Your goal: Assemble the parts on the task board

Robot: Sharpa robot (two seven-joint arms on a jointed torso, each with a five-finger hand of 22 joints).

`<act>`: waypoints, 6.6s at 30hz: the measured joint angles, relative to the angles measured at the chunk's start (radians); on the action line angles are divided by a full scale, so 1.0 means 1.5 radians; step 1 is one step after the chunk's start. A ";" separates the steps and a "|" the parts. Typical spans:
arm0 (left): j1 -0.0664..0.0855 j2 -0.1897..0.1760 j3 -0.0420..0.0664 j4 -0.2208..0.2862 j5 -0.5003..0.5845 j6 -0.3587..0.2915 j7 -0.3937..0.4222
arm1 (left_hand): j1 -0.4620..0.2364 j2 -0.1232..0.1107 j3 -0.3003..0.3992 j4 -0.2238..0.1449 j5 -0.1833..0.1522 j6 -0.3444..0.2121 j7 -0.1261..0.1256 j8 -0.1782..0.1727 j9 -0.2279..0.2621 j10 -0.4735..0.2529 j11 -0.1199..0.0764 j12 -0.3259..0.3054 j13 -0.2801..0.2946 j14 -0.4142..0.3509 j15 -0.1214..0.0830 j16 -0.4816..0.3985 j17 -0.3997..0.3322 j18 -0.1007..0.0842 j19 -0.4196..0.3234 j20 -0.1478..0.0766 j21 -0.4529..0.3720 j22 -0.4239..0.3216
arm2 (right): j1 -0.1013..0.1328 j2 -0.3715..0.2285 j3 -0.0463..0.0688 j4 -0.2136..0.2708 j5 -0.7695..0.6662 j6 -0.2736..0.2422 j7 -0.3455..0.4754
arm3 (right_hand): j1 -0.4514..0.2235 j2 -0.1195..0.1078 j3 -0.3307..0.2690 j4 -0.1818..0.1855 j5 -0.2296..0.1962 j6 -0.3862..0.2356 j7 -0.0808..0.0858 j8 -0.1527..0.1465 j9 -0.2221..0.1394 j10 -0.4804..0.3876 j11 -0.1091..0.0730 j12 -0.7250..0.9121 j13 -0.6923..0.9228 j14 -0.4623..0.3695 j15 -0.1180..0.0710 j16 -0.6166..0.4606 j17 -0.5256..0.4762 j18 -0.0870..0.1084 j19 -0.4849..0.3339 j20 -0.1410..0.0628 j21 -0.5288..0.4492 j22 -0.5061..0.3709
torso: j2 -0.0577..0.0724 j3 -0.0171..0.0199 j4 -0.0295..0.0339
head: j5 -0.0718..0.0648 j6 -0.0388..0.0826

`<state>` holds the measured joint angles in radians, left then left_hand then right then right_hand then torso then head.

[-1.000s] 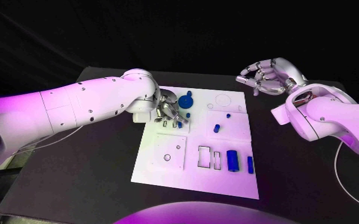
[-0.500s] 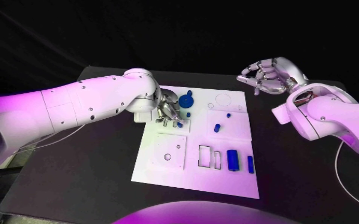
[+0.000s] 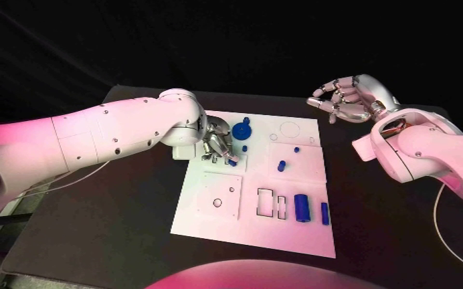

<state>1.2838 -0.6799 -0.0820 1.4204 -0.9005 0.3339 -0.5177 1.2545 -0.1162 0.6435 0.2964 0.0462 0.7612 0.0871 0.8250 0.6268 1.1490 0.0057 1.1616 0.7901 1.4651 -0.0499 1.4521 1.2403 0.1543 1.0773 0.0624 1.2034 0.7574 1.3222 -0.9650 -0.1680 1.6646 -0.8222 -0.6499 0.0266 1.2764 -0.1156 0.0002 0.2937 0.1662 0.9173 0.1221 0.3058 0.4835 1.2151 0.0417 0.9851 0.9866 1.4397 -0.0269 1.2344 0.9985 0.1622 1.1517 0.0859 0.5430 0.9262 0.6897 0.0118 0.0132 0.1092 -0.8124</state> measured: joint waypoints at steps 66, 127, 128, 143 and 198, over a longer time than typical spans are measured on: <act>-0.032 -0.055 0.000 0.081 -0.121 -0.144 0.007 | -0.084 -0.058 0.093 -0.041 0.069 0.032 -0.017 0.019 0.019 0.062 -0.014 0.023 0.038 0.001 -0.011 0.023 0.045 0.000 0.054 -0.018 0.059 0.088 | -0.002 0.000 -0.001 -0.001 0.004 0.001 0.001 | 0.000 0.000 -0.002 0.000 0.000 -0.002 0.002 0.000 0.000 0.000 0.000 -0.003 -0.004 0.000 0.000 -0.004 -0.003 0.000 0.000 0.000 -0.005 -0.002 | 0.001 -0.0007 0.0000 | 0.007 -0.013; -0.031 -0.041 0.002 0.066 -0.152 -0.103 -0.001 | -0.129 -0.050 0.127 -0.072 0.093 0.046 -0.019 0.034 0.027 0.092 -0.023 0.044 0.071 0.002 -0.018 0.023 0.045 -0.010 0.061 -0.020 0.065 0.103 | -0.003 0.002 -0.001 -0.008 0.010 0.002 0.001 | 0.000 0.000 -0.004 0.000 0.000 -0.004 0.000 0.003 0.001 0.001 0.001 -0.006 -0.007 0.000 0.000 -0.008 -0.005 0.000 0.000 0.000 -0.008 -0.004 | 0.001 0.0013 -0.0008 | 0.007 -0.017; -0.031 -0.041 0.002 0.066 -0.152 -0.102 -0.001 | -0.132 -0.050 0.127 -0.072 0.093 0.046 -0.019 0.035 0.027 0.093 -0.024 0.044 0.071 0.000 -0.019 0.023 0.045 -0.010 0.062 -0.021 0.065 0.103 | -0.003 0.002 -0.001 -0.008 0.010 0.002 0.001 | 0.000 0.000 -0.004 0.000 0.000 -0.004 0.000 0.003 0.001 0.001 0.001 -0.005 -0.007 0.000 0.000 -0.008 -0.005 0.000 0.000 0.000 -0.008 -0.004 | 0.001 0.0013 -0.0008 | 0.007 -0.017; -0.031 -0.035 0.002 0.060 -0.152 -0.094 -0.003 | -0.168 -0.047 0.128 -0.073 0.091 0.061 -0.029 0.037 0.027 0.100 -0.026 0.051 0.081 0.002 -0.022 0.023 0.045 -0.010 0.068 -0.022 0.065 0.105 | -0.004 0.003 -0.001 -0.008 0.010 0.002 0.001 | 0.000 0.000 -0.004 0.000 0.000 -0.004 0.000 0.003 0.001 0.001 0.001 -0.005 -0.007 0.000 0.000 -0.008 -0.005 0.000 0.000 0.000 -0.008 -0.004 | 0.002 0.0007 -0.0005 | 0.004 -0.018; -0.034 -0.055 0.026 0.066 -0.148 -0.100 -0.003 | -0.229 -0.057 -0.048 -0.015 0.076 0.085 -0.042 0.028 0.012 0.103 -0.029 0.057 0.089 0.000 -0.024 0.023 0.045 -0.010 0.075 -0.025 0.059 0.101 | -0.010 0.002 -0.001 -0.009 0.017 0.005 0.004 | -0.004 0.004 -0.007 0.000 0.000 -0.006 0.002 0.005 0.001 0.001 0.001 -0.008 -0.012 0.000 0.000 -0.010 -0.006 0.000 0.000 0.000 -0.013 -0.007 | 0.000 -0.0005 -0.0004 | 0.003 -0.013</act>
<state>1.2335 -0.7628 -0.0425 1.5200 -1.1231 0.1845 -0.5217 0.9109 -0.2016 0.5721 0.2733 0.1610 0.8885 0.0245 0.8671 0.6442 1.3031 -0.0374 1.2464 0.9239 1.4650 -0.0857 1.4859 1.3073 0.1391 1.1901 0.0252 1.2922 0.9089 1.3071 -0.9620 -0.1701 1.6515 -0.7970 -0.6426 0.0328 1.2698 -0.1090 -0.0107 0.2940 0.1662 0.9075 0.1248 0.3134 0.4848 1.2168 0.0433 0.9732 0.9689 1.4397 -0.0269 1.2189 0.9899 0.1623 1.1517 0.0859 0.5236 0.9157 0.6900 0.0110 0.0127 0.1138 -0.8320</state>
